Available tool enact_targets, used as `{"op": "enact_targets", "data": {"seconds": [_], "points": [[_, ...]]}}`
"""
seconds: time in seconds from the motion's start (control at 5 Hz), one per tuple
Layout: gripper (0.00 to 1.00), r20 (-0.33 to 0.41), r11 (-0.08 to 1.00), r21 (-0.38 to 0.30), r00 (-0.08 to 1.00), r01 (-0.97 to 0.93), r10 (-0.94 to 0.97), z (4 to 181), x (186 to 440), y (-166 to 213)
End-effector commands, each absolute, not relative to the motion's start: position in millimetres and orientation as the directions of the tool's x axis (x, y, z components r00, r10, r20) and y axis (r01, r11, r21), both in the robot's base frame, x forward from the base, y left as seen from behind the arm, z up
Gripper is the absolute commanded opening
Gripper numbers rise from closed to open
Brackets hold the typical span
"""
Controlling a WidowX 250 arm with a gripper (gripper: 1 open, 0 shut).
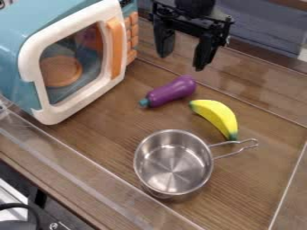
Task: Put the banana in the silver pot
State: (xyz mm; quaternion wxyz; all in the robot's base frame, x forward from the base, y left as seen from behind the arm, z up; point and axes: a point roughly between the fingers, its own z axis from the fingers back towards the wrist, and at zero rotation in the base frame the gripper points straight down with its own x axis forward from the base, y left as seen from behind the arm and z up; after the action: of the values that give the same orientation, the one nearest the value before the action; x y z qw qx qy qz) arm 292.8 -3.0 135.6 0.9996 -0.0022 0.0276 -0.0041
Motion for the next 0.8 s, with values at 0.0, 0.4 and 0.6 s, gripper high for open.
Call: {"op": "enact_targets", "data": {"seconds": [0.0, 0.4, 0.6], "points": [[1.0, -0.05, 0.996, -0.018, 0.995, -0.085, 0.084, 127.8, 296, -11], [1.0, -0.017, 0.945, -0.056, 0.947, -0.321, 0.32, 112.9, 305, -31], [1.0, -0.011, 0.908, -0.067, 0.91, -0.414, 0.414, 106.8, 308, -39]]}}
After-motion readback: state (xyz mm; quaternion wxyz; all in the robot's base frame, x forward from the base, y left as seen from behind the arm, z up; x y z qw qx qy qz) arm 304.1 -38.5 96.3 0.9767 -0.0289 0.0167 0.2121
